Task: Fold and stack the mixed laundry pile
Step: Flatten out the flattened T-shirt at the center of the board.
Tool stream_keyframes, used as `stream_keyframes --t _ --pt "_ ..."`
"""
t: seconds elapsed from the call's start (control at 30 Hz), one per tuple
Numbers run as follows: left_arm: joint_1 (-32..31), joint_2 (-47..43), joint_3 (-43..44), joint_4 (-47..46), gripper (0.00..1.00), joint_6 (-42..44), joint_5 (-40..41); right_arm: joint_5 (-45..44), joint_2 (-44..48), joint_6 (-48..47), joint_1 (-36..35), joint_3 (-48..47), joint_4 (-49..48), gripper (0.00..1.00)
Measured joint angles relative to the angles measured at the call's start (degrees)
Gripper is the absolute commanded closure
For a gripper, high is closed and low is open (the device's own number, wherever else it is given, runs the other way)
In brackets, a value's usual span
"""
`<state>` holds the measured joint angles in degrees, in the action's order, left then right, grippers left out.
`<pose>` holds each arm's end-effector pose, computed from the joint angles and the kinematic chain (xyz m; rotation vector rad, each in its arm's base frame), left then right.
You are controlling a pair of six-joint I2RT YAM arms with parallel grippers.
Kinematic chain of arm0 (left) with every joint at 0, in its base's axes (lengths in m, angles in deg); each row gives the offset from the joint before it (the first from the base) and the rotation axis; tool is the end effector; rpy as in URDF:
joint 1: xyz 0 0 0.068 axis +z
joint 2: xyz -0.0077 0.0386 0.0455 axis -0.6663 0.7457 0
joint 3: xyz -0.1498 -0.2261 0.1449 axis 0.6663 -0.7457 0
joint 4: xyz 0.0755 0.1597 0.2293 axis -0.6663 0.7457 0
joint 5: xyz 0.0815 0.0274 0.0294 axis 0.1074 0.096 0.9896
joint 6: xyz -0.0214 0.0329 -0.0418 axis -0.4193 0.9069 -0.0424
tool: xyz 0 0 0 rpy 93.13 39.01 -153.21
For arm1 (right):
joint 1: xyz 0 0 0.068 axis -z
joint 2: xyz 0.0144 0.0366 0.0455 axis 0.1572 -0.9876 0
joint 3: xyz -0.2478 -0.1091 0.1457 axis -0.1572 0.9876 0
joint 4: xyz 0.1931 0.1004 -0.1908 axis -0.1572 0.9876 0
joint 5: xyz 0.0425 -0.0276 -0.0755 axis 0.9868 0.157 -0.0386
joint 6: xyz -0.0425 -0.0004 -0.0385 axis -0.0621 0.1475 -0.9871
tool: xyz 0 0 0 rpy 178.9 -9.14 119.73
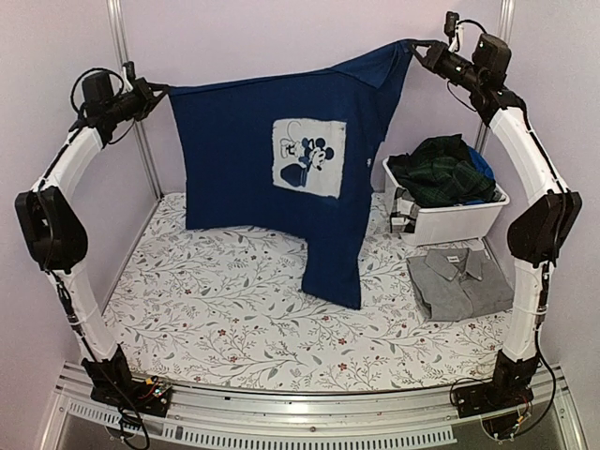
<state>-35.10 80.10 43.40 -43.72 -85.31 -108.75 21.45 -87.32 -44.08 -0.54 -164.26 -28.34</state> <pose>0.4914 0.0337 0.4811 -0.2016 1.6651 -0.9711 0.4817 0.1021 0.5646 -0.2748 1.4017 0.8582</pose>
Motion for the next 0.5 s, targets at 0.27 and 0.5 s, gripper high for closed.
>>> stream_keyframes --t 0.27,0.5 --pt "0.2 -0.2 11.8 -11.3 1.0 -0.5 -3.0 5.6 -2.7 8.9 2.6 -6.0 -13.4 1.0" --pt "1.5 -2.9 -4.0 -24.7 1.0 1.0 -3.3 10.0 -0.3 10.3 2.7 6.1 -23.7 1.0"
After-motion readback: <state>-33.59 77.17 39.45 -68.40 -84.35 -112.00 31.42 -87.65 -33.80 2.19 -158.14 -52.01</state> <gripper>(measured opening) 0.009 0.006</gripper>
